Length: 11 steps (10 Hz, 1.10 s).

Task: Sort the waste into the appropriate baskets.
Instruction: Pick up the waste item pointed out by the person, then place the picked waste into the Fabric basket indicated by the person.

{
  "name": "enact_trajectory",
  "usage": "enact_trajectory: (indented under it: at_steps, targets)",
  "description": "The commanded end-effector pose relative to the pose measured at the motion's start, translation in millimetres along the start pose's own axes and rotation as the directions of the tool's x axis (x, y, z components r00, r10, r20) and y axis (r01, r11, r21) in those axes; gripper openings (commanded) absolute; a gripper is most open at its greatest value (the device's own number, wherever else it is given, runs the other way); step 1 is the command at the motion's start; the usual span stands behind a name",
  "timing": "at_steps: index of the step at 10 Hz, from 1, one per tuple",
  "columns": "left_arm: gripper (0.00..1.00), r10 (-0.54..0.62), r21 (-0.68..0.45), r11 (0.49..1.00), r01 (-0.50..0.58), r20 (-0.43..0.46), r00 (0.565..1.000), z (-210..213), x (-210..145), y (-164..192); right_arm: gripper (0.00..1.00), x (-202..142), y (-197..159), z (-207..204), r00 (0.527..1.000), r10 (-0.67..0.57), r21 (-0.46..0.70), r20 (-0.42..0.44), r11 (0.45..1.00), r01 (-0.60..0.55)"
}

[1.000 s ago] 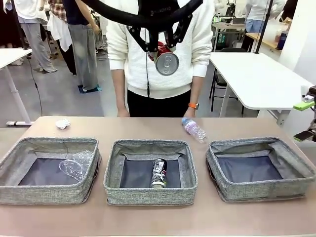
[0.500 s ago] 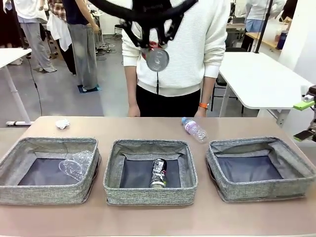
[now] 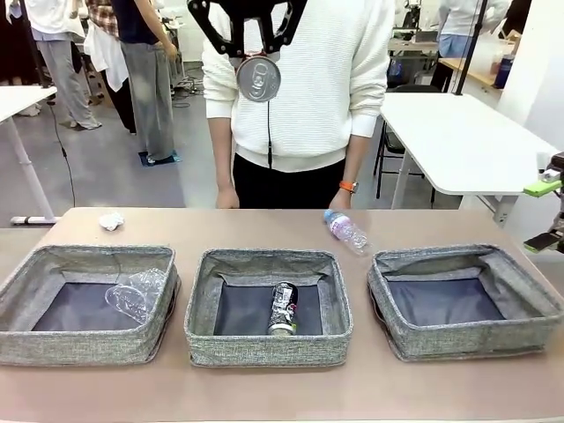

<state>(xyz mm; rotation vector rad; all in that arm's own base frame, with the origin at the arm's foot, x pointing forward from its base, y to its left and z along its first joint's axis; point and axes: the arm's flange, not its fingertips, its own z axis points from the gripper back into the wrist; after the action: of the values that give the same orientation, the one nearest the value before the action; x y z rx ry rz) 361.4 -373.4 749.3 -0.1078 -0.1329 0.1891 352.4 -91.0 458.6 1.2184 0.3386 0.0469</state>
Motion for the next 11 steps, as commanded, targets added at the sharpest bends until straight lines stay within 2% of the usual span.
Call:
enact_trajectory:
  at_steps: [1,11]
  targets:
    - [0.27,0.006,0.016,1.000,-0.005,-0.013,1.000,-1.3,0.9,3.6,1.00,-0.4,4.4,1.0,1.000,-0.009,0.006,0.001,1.000,0.009]
    - [0.27,0.006,0.016,1.000,-0.005,-0.013,1.000,-1.3,0.9,3.6,1.00,-0.4,4.4,1.0,1.000,-0.009,0.006,0.001,1.000,0.009]
